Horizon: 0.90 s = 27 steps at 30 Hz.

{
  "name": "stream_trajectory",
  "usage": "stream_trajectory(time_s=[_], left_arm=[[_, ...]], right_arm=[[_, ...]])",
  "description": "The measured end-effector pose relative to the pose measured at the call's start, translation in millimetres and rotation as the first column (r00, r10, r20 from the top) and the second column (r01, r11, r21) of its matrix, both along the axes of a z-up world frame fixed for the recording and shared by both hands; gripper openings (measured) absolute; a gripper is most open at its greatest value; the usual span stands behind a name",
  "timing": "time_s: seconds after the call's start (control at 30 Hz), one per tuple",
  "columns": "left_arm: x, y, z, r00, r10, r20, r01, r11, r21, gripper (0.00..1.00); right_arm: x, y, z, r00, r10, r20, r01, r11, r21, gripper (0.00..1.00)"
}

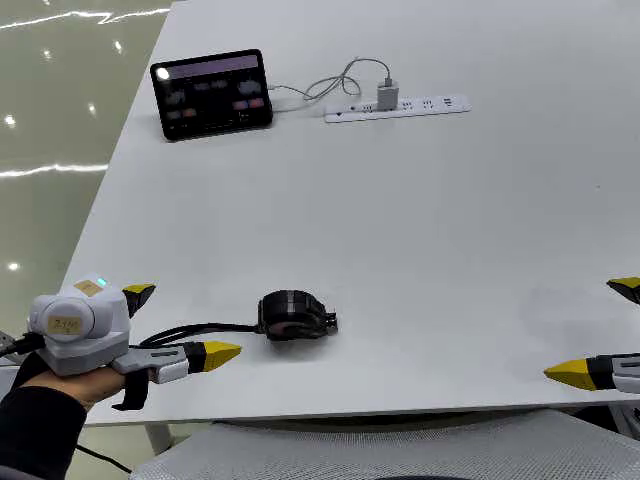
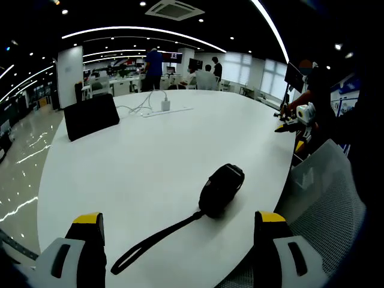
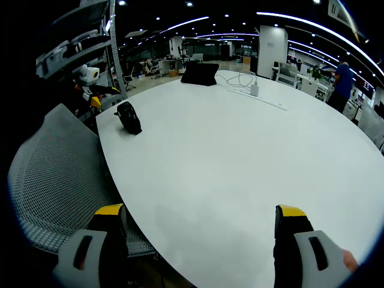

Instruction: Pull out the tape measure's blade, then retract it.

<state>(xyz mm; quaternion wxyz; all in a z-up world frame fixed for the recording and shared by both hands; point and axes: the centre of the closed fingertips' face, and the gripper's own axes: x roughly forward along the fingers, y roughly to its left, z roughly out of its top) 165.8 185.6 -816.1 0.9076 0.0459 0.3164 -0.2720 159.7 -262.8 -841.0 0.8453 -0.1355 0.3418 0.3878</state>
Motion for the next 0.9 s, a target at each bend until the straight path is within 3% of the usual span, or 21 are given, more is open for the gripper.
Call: stream_trajectory(time_s=[0.47, 0.67, 0.77, 0.9], left_arm=[[-0.4, 1.9, -1.5, 1.0, 0.003, -0.005, -0.003, 1.0, -0.002, 1.0], [-10.4, -8.4, -8.6, 0.994, -0.098, -0.044, 0.099, 0.994, 0.035, 1.0], [-10.9, -10.1, -10.7, 0.991, -0.118, -0.06, 0.121, 0.992, 0.041, 1.0], [-5.2, -13.0, -10.3, 0.987, -0.152, -0.057, 0.155, 0.986, 0.059, 1.0]], right_arm=[[0.0, 0.6, 2.3, 1.0, -0.001, 0.008, 0.001, 1.0, 0.003, 1.0], [4.8, 2.4, 5.2, 1.0, 0.009, 0.026, -0.009, 1.0, -0.001, 1.0], [7.1, 5.7, 7.3, 0.999, 0.015, 0.029, -0.016, 1.0, 0.01, 1.0], [13.1, 16.8, 13.1, 0.998, 0.039, 0.045, -0.04, 0.999, 0.024, 1.0]])
